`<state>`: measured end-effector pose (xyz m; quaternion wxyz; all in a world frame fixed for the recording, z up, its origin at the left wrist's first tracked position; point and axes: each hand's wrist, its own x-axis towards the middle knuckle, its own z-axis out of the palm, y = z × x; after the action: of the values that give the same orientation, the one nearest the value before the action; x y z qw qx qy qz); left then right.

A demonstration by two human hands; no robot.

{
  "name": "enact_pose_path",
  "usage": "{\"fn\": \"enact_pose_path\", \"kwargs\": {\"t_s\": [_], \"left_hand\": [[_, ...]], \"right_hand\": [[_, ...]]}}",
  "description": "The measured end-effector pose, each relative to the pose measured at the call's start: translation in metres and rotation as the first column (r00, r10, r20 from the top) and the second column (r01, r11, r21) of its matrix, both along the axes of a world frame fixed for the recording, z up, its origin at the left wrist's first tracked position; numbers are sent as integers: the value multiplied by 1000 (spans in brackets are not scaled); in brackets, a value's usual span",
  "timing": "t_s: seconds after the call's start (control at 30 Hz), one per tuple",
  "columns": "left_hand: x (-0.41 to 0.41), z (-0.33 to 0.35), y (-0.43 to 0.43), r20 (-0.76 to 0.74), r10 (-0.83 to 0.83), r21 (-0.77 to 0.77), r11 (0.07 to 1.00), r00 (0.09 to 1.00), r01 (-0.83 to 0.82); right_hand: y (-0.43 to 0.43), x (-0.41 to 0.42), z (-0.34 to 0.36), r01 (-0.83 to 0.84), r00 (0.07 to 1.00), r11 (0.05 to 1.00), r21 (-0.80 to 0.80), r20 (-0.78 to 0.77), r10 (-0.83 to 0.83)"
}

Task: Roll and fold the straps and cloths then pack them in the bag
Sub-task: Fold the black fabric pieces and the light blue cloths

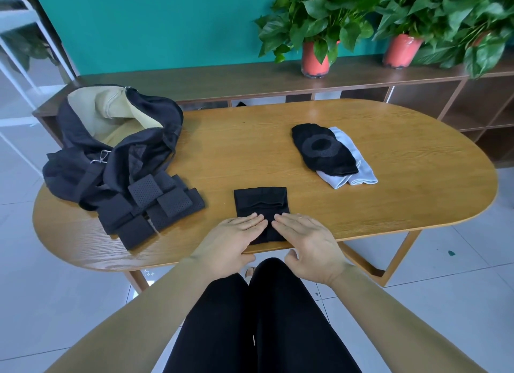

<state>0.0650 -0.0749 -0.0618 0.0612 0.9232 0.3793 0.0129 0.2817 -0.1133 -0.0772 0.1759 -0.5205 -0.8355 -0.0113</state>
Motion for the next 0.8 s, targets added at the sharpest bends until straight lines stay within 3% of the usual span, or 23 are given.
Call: {"fn": "enact_pose_path", "kwargs": {"t_s": [0.17, 0.4, 0.53, 0.67, 0.8], "left_hand": [[-4, 8, -5, 88, 4, -44, 999, 996, 0], [-3, 3, -14, 306, 56, 160, 981, 950, -110], [3, 7, -12, 503, 246, -9, 960, 828, -279], [6, 6, -2, 589, 360, -132, 926, 723, -353], [8, 6, 13, 566, 483, -219, 869, 668, -443]], "right_hand": [[-5, -1, 3, -68, 996, 992, 107, -47, 73], [4, -9, 15, 13, 991, 979, 201, -130, 13], [8, -15, 19, 82, 980, 987, 137, -193, -54], [20, -18, 16, 158, 947, 987, -1, -283, -152], [32, -24, 29, 283, 804, 933, -221, -476, -356]]}}
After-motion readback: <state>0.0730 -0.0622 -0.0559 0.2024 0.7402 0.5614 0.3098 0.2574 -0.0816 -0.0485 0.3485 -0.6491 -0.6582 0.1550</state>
